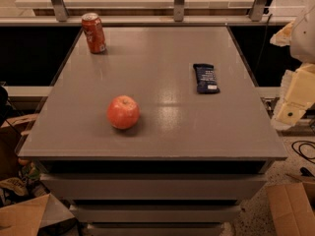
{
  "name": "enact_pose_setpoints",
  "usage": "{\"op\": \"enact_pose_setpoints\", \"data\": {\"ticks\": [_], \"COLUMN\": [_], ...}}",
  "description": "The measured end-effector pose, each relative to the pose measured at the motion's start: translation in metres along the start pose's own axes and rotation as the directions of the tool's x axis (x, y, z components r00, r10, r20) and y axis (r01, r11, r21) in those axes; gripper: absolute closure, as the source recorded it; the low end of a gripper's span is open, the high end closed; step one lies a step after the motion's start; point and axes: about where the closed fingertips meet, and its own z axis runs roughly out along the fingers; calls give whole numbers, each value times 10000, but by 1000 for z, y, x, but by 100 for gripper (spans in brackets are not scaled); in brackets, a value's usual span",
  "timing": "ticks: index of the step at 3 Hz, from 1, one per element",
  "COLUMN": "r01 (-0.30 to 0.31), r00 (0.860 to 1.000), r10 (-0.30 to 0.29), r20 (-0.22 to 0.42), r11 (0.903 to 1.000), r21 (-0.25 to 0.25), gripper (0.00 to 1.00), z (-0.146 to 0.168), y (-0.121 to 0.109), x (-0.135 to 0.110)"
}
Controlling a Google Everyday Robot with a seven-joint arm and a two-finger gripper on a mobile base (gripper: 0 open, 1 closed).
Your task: Move rxbar blueberry near coke can
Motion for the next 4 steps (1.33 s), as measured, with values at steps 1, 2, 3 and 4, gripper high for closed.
{"op": "enact_pose_setpoints", "data": {"ticks": [1, 2, 3, 4], "r01": [0, -513, -1847, -3567], "r00": [10000, 9986, 9819, 9319], "r10": [0, 516, 1867, 3613], "r20": [1, -128, -306, -333], "r11": [10000, 9984, 9811, 9291], "r21": [2, 233, 568, 979], "gripper": [0, 0, 0, 0], "z": [0, 0, 15, 43], "y": [0, -9, -40, -76], "x": [0, 4, 15, 23]}}
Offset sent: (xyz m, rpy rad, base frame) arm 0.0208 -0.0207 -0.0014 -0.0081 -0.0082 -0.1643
